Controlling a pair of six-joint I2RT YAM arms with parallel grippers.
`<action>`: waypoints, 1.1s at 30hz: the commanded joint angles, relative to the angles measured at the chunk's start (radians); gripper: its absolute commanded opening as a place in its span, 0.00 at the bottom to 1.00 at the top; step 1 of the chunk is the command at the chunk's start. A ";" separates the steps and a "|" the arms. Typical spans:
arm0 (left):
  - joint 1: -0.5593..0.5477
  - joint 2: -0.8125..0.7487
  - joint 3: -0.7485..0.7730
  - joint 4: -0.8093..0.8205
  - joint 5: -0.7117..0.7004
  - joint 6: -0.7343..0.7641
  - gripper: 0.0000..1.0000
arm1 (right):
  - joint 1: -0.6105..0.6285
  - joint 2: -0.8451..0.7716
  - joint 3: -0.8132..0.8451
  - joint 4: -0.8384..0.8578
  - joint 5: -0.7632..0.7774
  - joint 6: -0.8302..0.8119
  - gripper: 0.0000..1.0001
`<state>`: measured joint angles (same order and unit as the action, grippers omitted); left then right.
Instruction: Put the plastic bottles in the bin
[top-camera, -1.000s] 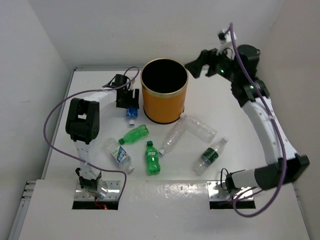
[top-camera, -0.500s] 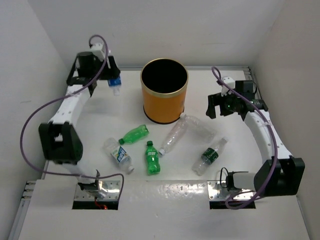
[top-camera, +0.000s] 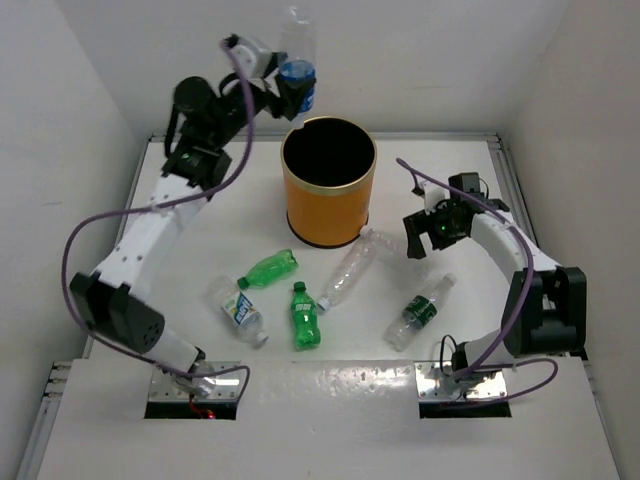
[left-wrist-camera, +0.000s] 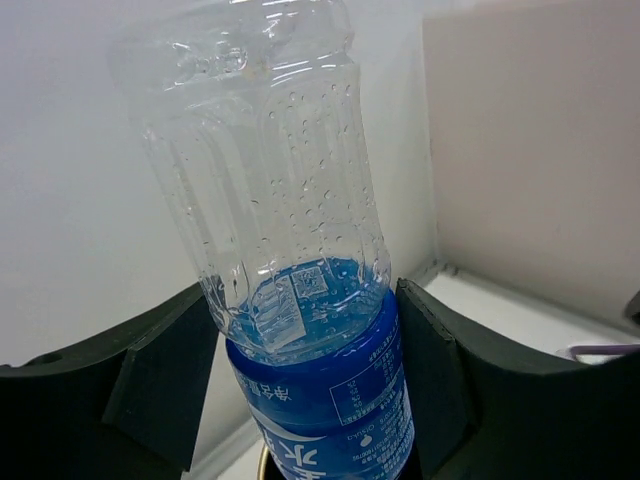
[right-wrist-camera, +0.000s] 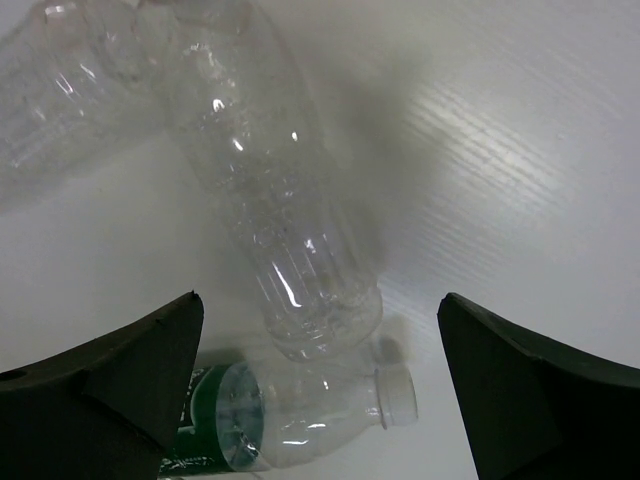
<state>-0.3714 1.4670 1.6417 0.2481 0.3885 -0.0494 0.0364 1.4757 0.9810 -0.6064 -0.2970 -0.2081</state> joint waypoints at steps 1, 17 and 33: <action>-0.057 0.142 0.029 -0.061 -0.032 0.087 0.06 | 0.026 0.011 -0.013 0.071 -0.002 -0.062 0.98; -0.046 0.268 0.178 -0.187 -0.215 -0.018 1.00 | 0.192 0.236 0.038 0.207 0.162 -0.086 0.93; 0.153 -0.298 -0.277 -0.346 -0.310 -0.158 1.00 | 0.037 -0.079 0.103 0.137 0.119 -0.042 0.00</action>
<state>-0.2577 1.2255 1.4616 -0.0811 0.1196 -0.1352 0.1249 1.5467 0.9966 -0.4767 -0.1284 -0.3122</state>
